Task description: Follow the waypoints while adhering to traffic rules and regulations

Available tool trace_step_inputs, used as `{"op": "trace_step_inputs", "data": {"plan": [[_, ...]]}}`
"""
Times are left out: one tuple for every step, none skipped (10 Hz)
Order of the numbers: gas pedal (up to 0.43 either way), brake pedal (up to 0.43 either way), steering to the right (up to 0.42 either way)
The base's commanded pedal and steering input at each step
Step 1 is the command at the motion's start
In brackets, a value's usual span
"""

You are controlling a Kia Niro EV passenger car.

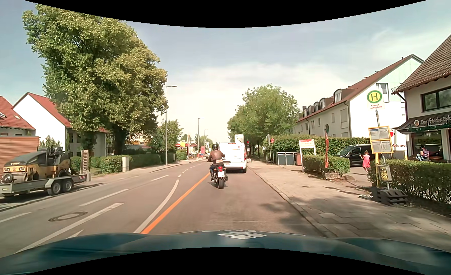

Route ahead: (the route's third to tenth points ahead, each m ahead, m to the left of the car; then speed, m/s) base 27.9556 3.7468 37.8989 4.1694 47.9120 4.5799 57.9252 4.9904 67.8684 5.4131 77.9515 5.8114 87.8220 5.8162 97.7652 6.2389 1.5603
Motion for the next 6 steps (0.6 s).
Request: {"op": "trace_step_inputs", "data": {"plan": [[0.0,0.0,0.0],[0.0,0.0,0.0],[0.0,0.0,0.0],[0.0,0.0,0.0],[0.0,0.0,0.0],[0.0,0.0,0.0]]}}
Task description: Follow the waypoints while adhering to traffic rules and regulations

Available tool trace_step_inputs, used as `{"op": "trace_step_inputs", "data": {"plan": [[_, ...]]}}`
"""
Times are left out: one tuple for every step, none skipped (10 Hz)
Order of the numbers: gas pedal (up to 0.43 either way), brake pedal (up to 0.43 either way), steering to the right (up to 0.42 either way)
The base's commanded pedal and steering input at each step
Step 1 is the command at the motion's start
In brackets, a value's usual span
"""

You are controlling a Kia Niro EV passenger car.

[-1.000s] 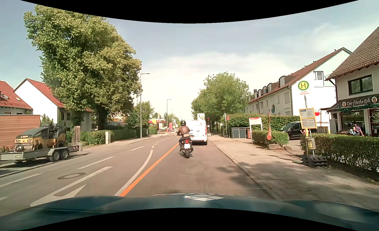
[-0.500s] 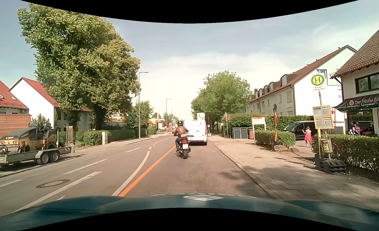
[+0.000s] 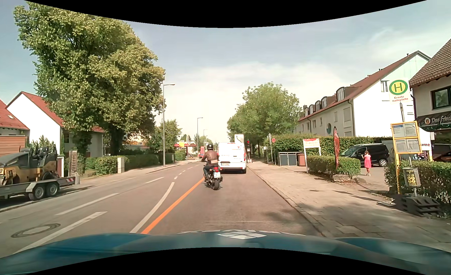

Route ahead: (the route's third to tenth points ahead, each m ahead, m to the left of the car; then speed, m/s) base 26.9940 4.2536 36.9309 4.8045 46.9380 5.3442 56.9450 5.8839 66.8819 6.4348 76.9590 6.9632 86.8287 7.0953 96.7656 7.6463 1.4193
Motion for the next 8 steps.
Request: {"op": "trace_step_inputs", "data": {"plan": [[0.0,0.0,0.0],[0.0,0.0,0.0],[0.0,0.0,0.0],[0.0,0.0,0.0],[0.0,0.0,0.0],[0.0,0.0,-0.001],[0.0,0.0,-0.001],[0.0,0.0,-0.001]]}}
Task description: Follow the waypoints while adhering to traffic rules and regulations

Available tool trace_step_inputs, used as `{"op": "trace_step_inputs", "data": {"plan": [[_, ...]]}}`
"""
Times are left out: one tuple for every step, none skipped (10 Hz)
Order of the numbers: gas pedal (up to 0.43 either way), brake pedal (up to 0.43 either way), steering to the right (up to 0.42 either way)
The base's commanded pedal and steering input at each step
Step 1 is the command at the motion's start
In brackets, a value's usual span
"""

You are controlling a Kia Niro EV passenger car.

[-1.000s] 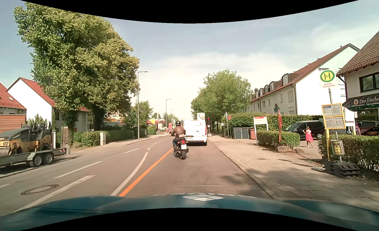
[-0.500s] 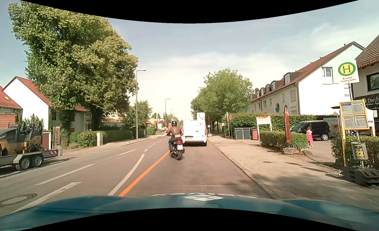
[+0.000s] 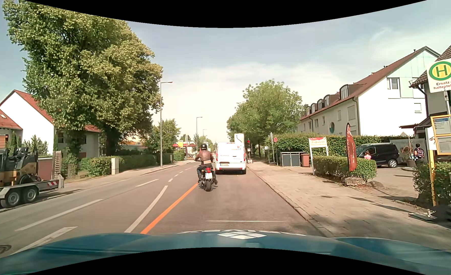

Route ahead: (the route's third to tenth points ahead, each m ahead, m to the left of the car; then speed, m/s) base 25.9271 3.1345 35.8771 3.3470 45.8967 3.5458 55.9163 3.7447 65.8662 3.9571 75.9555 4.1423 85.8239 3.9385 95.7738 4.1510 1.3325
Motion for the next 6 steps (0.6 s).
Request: {"op": "trace_step_inputs", "data": {"plan": [[0.0,0.0,-0.001],[0.0,0.0,-0.001],[0.0,0.0,-0.001],[0.0,0.0,-0.001],[0.0,0.0,-0.001],[0.0,0.0,-0.002]]}}
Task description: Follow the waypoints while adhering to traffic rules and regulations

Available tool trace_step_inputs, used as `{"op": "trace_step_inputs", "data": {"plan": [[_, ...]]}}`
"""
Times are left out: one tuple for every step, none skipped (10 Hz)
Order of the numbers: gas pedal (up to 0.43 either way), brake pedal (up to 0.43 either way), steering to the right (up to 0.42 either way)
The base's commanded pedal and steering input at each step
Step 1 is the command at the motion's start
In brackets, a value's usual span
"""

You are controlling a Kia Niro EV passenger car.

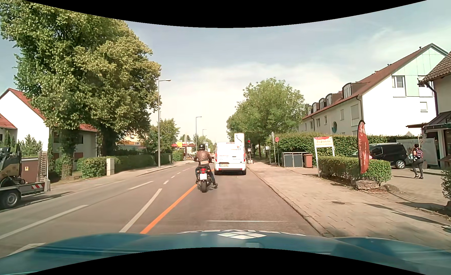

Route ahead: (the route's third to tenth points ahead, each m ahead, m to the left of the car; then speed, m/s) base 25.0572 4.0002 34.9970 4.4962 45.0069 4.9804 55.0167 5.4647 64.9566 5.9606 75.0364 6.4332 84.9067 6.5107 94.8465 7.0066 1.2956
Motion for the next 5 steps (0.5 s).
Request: {"op": "trace_step_inputs", "data": {"plan": [[0.0,0.0,-0.002],[0.0,0.0,-0.004],[0.0,0.0,-0.005],[0.0,0.0,-0.005],[0.0,0.0,-0.005]]}}
